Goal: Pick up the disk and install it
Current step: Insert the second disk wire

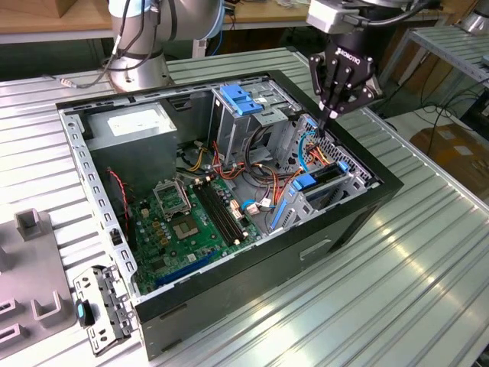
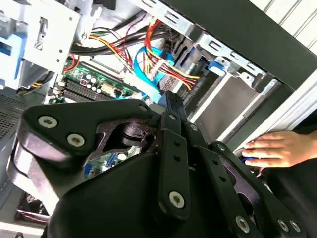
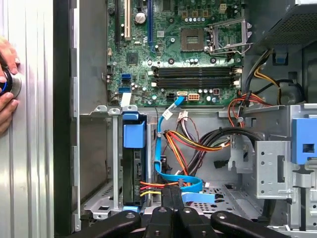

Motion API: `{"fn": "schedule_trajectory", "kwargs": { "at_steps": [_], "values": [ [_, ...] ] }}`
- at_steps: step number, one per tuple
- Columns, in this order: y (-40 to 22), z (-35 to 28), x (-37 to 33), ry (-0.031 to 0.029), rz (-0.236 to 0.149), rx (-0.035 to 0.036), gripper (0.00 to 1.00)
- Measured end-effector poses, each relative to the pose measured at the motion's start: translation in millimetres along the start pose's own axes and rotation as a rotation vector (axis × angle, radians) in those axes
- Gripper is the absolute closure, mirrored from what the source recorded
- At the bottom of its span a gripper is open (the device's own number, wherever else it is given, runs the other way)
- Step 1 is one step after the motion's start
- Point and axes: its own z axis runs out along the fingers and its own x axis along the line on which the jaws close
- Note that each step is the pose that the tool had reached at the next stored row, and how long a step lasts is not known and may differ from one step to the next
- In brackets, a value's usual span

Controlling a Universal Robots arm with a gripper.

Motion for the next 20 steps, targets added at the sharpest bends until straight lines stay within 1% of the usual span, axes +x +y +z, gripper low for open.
{"fn": "schedule_trajectory", "kwargs": {
  "at_steps": [1,2,3,4,5,6,7,9,10,12,14,16,17,19,20],
  "values": [
    [0.0,-0.2,-2.3,0.0163,0.000,-0.0025,0.89],
    [0.0,-0.3,-3.8,0.0394,0.001,-0.0022,0.89],
    [0.0,-0.2,-5.2,0.0512,0.001,-0.0020,0.89],
    [0.0,0.1,-7.1,0.0666,0.001,-0.0019,0.89],
    [0.0,0.4,-8.9,0.0789,0.001,-0.0018,0.89],
    [0.0,0.8,-10.7,0.0886,0.001,-0.0018,0.89],
    [0.0,1.1,-12.3,0.0913,0.002,-0.0018,0.83],
    [0.0,1.1,-15.4,0.0913,0.002,-0.0020,0.83],
    [0.1,1.0,-16.3,0.0914,0.002,-0.0020,0.76],
    [0.1,1.0,-17.8,0.0916,0.001,-0.0021,0.76],
    [0.0,3.2,-19.0,0.0944,0.002,-0.0022,0.76],
    [0.0,6.4,-20.6,0.1001,0.002,-0.0020,0.76],
    [0.0,8.6,-21.4,0.1051,0.002,-0.0019,0.76],
    [-0.1,11.2,-22.1,0.1119,0.002,-0.0018,0.76],
    [-0.1,12.7,-22.5,0.1169,0.002,-0.0017,0.76]
  ]
}}
